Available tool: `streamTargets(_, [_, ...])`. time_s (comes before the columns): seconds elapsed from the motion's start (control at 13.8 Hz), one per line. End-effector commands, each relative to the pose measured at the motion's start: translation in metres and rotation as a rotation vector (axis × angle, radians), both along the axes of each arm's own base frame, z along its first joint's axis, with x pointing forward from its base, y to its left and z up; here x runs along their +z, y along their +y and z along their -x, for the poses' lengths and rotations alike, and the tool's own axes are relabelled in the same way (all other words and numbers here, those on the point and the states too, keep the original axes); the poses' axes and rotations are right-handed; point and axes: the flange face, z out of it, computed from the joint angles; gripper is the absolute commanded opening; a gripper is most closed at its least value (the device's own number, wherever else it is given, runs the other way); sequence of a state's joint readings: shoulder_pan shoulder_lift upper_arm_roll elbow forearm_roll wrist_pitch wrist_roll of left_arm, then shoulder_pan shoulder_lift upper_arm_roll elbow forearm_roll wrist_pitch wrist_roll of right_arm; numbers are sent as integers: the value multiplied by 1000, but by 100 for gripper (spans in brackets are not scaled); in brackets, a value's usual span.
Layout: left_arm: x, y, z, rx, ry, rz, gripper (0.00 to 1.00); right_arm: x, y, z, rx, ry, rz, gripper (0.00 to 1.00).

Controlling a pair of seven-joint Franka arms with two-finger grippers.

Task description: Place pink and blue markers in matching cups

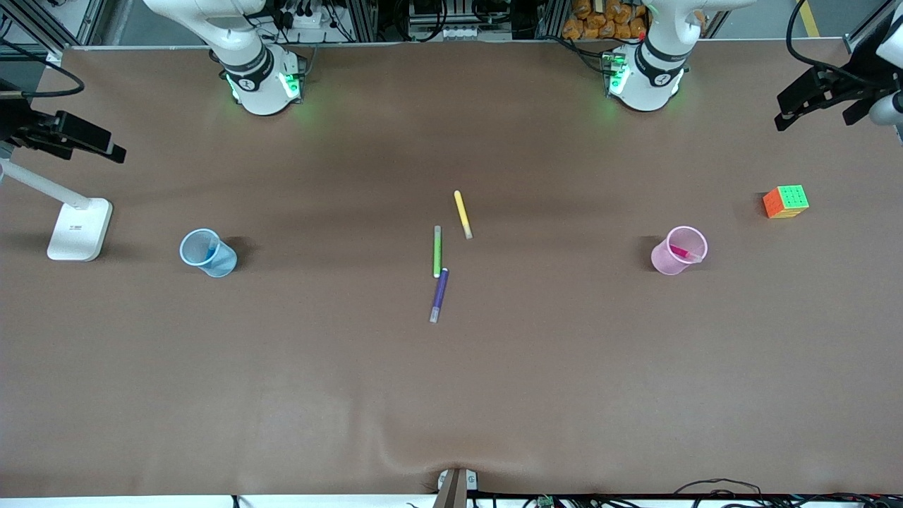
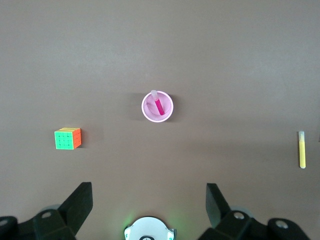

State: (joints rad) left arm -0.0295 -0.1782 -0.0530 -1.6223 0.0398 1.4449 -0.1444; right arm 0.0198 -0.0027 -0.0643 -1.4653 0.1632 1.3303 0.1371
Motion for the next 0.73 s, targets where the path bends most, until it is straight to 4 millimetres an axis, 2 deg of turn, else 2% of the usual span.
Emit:
streamTargets(0.0, [-2, -5, -4, -28, -11, 16, 100, 4, -10, 8, -24, -15, 22, 100])
streamTargets(0.22, [1, -5, -9, -26, -19, 15, 100, 7, -6, 7, -15, -28, 39, 100])
streamTargets(0.51, [2, 1, -15, -17, -20, 15, 100, 15, 16, 14, 30, -54, 81, 100])
streamTargets(0.65, [1, 0, -15, -19, -19, 17, 100, 15, 14, 14, 27, -54, 81, 100])
